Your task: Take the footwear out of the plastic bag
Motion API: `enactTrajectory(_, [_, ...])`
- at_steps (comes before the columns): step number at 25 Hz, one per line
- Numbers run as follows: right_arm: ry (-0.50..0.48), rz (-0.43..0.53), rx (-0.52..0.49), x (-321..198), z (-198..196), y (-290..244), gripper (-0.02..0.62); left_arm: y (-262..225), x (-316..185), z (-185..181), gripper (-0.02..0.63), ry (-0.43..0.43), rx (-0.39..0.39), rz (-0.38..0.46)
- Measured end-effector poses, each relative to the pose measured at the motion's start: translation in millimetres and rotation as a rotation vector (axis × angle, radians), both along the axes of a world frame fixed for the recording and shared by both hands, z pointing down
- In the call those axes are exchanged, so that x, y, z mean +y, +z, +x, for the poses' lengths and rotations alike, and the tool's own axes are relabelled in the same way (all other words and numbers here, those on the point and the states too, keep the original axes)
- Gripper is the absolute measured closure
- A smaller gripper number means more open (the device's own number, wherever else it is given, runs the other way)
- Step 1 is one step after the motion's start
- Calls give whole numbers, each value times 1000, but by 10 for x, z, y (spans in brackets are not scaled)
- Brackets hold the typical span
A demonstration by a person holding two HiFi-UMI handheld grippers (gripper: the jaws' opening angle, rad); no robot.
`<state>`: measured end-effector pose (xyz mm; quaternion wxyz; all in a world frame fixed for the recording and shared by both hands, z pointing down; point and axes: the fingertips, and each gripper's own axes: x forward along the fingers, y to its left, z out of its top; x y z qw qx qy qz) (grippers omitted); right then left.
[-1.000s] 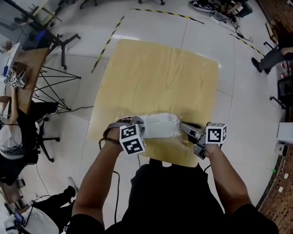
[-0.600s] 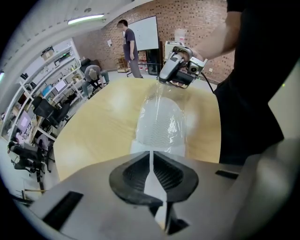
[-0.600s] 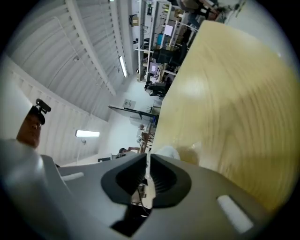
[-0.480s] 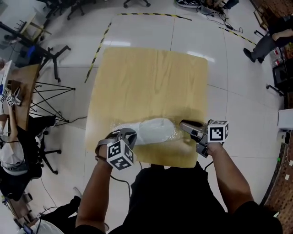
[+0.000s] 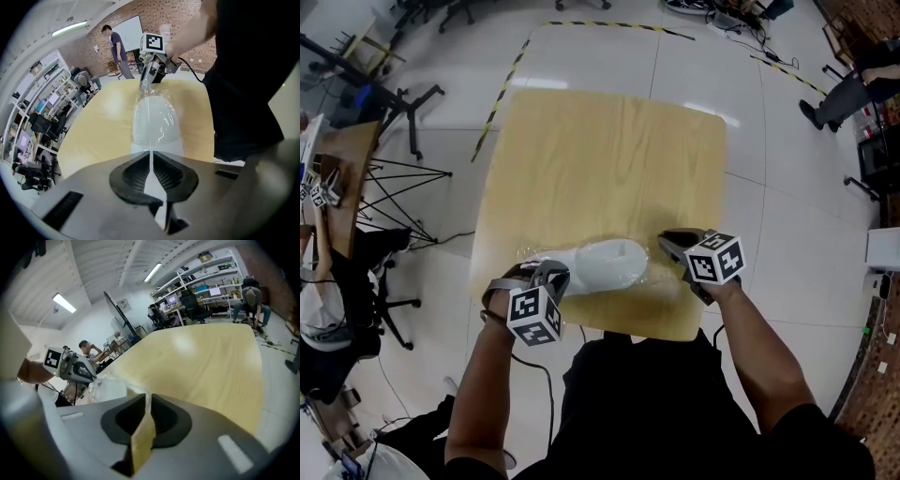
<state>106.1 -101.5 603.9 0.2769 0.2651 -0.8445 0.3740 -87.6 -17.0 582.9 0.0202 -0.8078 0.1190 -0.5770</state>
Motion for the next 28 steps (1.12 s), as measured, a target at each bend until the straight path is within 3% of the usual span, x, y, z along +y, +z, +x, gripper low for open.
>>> enactTrajectory(1, [4,-9,-4,3,-10,7,588,-1,2,-19,578,-1,-1,2])
enactTrajectory(6, [22,-40,-9,44,23,41,592,17,0,-30,580,3,-3,9])
enactTrajectory(10, [82,12,9,24,73,-119,479,19,-9,-40,578,2,-2,30])
enactTrajectory(13, [26,94,49,175,-5,-335,474,-35,-8,-33,554,-9,16,46])
enactTrajectory(16, [-19,150,73,286,-85,-441,479,-177,-67,56,509,-67,111,40])
enactTrajectory(18, [-53,72,32,418,-185,-359,511,-212,-97,131,509,-94,152,25])
enactTrajectory(21, [-70,-58,-9,526,-284,-151,517,-116,-68,250,506,-65,124,-15])
enactTrajectory(24, [-70,-90,-17,486,-294,-81,520,-15,-28,340,503,-41,104,-54])
enactTrajectory(28, [-10,-138,-103,387,-186,-165,520,22,-39,326,549,-53,95,-53])
